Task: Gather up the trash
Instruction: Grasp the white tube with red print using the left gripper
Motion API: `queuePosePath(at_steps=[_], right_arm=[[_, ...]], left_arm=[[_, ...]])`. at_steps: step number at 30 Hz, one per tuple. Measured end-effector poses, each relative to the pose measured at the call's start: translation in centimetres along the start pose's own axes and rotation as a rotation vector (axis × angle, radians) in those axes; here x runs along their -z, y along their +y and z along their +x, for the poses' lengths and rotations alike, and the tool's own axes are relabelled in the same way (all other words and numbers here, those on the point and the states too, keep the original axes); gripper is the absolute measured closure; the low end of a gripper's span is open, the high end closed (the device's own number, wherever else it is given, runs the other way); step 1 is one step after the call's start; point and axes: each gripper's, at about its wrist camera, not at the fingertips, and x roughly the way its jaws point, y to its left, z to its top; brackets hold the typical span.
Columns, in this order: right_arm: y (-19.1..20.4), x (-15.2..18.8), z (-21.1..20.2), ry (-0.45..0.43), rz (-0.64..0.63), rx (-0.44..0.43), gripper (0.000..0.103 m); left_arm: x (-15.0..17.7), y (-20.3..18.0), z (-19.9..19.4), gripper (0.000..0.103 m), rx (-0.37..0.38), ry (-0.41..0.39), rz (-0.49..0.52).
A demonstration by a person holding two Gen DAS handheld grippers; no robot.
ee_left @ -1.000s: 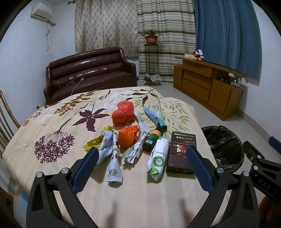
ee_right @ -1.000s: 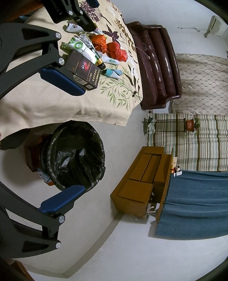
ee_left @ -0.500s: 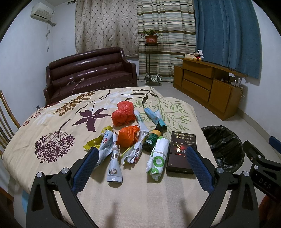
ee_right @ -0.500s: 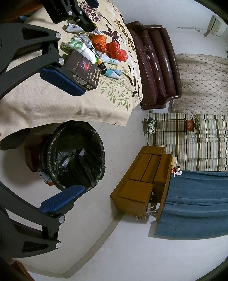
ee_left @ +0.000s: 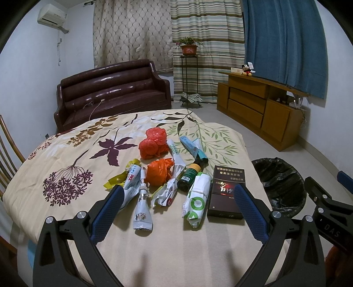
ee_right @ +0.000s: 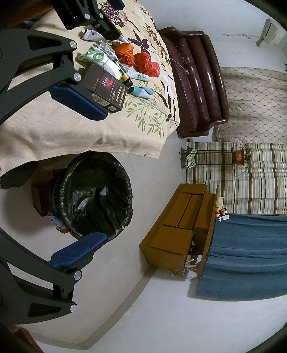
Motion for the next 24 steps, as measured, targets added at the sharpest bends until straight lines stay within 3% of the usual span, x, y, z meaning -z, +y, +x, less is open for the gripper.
queuePosePath(at_steps=[14,24], right_arm=[[0.4,0.2,0.9,0.036,-0.011,-0.004,0.004],[2.0,0.7,2.4,0.087,-0.022,-0.021,0.017]], left_arm=[[0.5,2.5,0.7,0.007,-0.009,0.029,-0.014],[1.2,8.0,1.7,0.007,-0.074,0.057,-0.078]])
